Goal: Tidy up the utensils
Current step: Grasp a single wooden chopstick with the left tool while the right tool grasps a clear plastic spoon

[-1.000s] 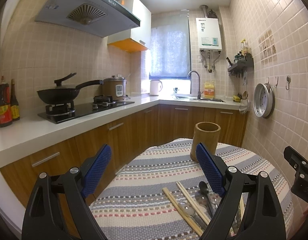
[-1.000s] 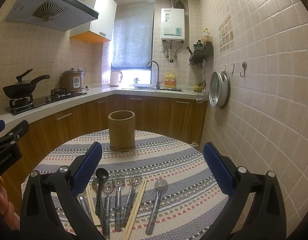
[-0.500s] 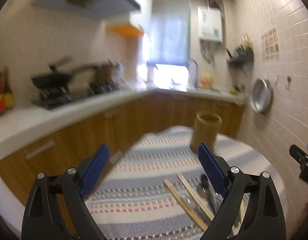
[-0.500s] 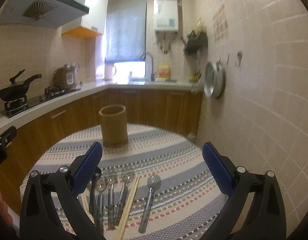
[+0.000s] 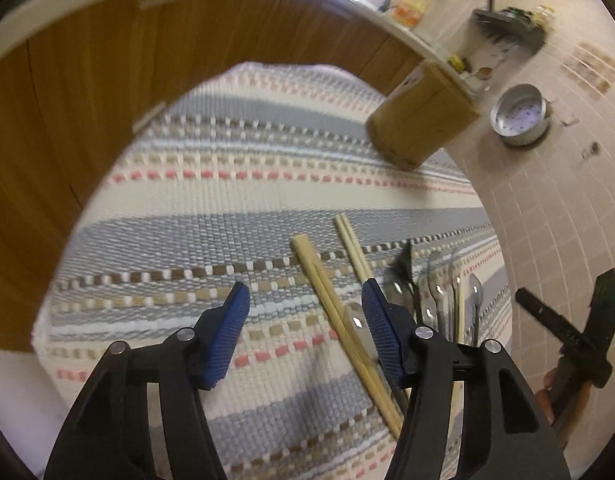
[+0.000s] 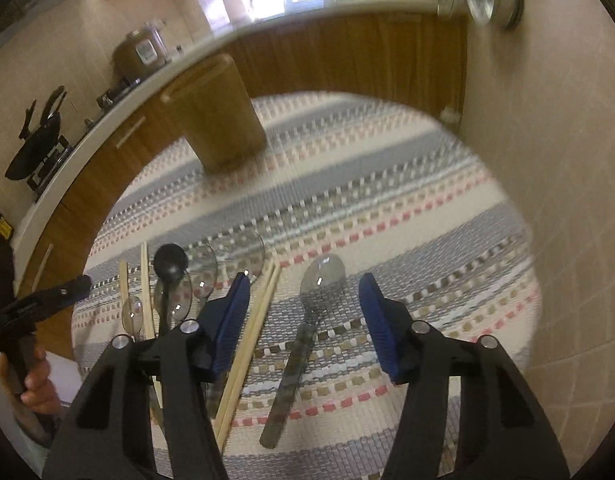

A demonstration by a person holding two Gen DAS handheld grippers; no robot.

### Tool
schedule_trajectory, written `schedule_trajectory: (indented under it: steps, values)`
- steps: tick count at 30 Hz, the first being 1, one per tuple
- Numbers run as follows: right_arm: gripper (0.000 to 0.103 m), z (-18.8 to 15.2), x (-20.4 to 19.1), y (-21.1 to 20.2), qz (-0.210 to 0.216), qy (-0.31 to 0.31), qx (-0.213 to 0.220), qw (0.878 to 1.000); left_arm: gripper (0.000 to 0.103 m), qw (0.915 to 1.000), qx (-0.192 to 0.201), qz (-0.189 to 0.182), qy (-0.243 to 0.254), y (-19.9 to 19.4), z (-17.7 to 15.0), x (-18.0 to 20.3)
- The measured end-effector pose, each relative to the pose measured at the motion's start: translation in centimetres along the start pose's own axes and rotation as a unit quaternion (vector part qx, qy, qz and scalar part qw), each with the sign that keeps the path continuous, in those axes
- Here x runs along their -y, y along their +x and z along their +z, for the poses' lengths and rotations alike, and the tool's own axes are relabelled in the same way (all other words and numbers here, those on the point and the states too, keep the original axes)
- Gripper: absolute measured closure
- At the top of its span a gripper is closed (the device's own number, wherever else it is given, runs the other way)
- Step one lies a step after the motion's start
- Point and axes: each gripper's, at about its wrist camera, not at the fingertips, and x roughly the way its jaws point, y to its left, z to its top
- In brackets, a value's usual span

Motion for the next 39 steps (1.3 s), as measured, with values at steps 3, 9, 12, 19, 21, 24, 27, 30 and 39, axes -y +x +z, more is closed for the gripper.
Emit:
schedule_trajectory:
  steps: [3, 9, 12, 19, 21, 24, 27, 30, 39]
  values:
    - [0.055, 0.8, 0.2, 1.9, 0.032, 0.011, -0.037, 0.999, 0.047, 0.9994, -0.017, -0.014, -0.026, 1.3, 0.5, -0.6]
    - [0.055, 1.5, -2.7, 3.5, 0.047, -0.002, -0.060, 0.997, 0.047, 0.9996, -0.015, 0.018, -0.015, 1.3, 0.7, 0.7]
    - [0.055, 1.9, -1.2, 3.7, -0.007, 0.003, -0.062, 0.998, 0.047, 0.9984, -0.008, 0.056, 0.003, 1.8, 0.4, 2.1]
    - [0.055, 1.7, 0.6, 5.1, -0.026, 0.007, -0.128, 0.991, 0.047, 0.9827, 0.006, 0.170, 0.073, 3.8, -0.7, 6.0]
    - [0.055, 1.7, 0.5, 5.8, -0.039, -0.001, -0.142, 0.989, 0.070, 0.9776, 0.011, 0.191, 0.089, 3.9, -0.8, 6.5]
    - [0.059, 2.0, -0.6, 6.1, -0.063, -0.028, -0.153, 0.986, 0.090, 0.9822, -0.001, 0.160, 0.098, 3.8, -0.1, 6.2]
    - [0.068, 2.2, -1.7, 6.6, -0.091, -0.061, -0.160, 0.981, 0.099, 0.9942, -0.036, 0.058, 0.084, 3.8, 1.0, 4.6]
    - [0.071, 2.2, -2.5, 6.7, -0.106, -0.081, -0.164, 0.977, 0.100, 0.9960, -0.048, 0.008, 0.075, 3.8, 1.8, 3.2]
    - [0.072, 1.7, -4.1, 5.2, -0.090, -0.096, -0.139, 0.981, 0.101, 0.9948, -0.039, -0.048, 0.081, 1.8, 1.5, 2.7]
